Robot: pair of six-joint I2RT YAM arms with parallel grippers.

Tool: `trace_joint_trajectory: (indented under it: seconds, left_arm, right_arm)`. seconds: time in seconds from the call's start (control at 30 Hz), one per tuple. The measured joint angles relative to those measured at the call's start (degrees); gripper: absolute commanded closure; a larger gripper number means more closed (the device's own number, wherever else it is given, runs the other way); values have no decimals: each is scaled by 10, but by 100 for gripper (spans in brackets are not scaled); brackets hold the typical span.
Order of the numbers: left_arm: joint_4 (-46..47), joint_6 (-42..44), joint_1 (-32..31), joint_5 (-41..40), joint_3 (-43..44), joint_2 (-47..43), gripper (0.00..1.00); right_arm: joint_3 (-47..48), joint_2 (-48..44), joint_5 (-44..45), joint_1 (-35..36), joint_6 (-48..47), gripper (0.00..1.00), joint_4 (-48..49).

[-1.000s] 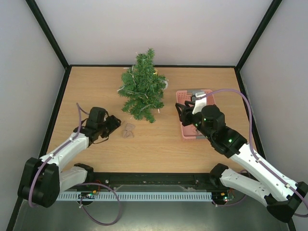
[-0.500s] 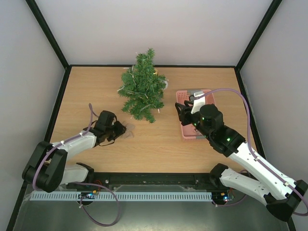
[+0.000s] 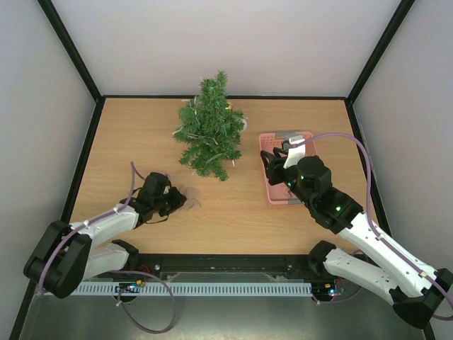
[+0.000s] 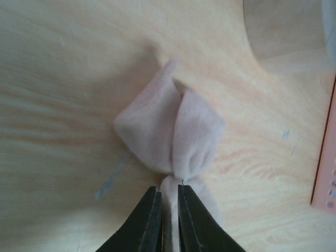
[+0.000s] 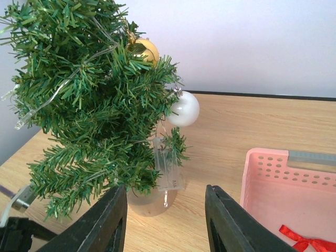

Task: Decorate the small christmas tree
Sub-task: Pick up the decoration item from the center of the board.

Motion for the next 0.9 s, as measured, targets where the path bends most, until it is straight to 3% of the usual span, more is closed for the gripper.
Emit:
trace_joint_trajectory:
  seconds: [0.23, 0.43, 0.6, 0.9]
  left_arm:
    - [-9, -48, -52, 4, -31, -29, 55]
    - [-89, -1, -50, -61, 42, -61, 58]
    - [-87, 32, -45, -79, 77, -68, 59]
    - [-62, 54, -44, -50, 76, 33, 58]
  right_arm:
    - [-6, -5, -2, 0, 1, 60, 0]
    - [-6, -10, -4, 0, 1, 60, 0]
    - [-8, -14, -5, 0, 1, 60, 0]
    - [-8, -16, -11, 0, 1, 60, 0]
